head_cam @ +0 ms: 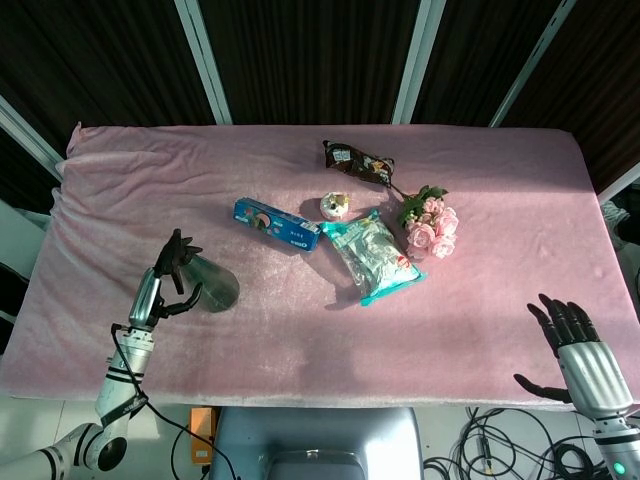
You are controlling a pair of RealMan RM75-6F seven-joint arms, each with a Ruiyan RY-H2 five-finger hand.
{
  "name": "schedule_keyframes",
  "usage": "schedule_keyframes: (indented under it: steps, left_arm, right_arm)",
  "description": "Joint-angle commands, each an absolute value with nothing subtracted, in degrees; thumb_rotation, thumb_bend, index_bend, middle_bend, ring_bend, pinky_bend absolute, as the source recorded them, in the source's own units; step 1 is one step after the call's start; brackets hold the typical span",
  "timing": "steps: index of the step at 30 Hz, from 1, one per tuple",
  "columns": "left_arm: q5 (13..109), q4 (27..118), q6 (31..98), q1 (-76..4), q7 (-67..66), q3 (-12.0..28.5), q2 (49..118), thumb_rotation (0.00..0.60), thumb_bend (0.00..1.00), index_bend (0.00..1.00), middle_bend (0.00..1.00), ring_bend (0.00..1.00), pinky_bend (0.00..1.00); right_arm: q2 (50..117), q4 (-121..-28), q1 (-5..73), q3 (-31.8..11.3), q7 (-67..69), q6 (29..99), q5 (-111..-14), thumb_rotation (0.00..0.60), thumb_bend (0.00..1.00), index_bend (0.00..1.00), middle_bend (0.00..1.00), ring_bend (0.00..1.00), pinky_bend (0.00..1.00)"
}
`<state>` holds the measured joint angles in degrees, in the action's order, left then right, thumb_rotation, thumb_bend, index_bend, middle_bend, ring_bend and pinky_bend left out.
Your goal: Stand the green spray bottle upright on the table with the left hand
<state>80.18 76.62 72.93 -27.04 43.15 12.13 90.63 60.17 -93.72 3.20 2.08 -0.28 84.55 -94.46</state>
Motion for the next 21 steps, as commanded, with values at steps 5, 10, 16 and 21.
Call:
schedule_keyframes:
  steps: [5,10,16,21]
  left_arm:
    - [80.1,77.8,72.9,-26.6,43.6,12.3,89.7,0.6,0.34,0.06,0.15,0.0,0.0]
    - [81.5,78.4,73.1,-26.0,42.6,11.2,87.7,0.6,0.32,0.01,0.07,0.0,0.0]
    - [85.5,71.8,76.5,-21.6,36.3,5.5,81.8,0.6,0.3,0.0,0.0,0.0,0.0]
    - [86.1,64.3,80.8,-15.2,29.8,1.0,79.4,0.6,0.32,0.0,0.0,0.0,0.0]
  right_arm:
    - [60.1,-93.7,3.2,2.1,-0.1,84.8,-94.6,0.6,0.27,0.0,0.0,0.0,0.0]
    - [60.2,-93.5,3.0,2.2,0.0,85.1,-94.8,0.6,0.27,0.0,0.0,0.0,0.0]
    - [60.1,-93.4,2.4,2.2,0.0,85.8,-94.5,0.6,0.27,0.0,0.0,0.0,0.0]
    - [60.8,-93.3,2.5,1.7,-1.3,85.4,-93.3,0.6,0.27,0.0,0.0,0.0,0.0]
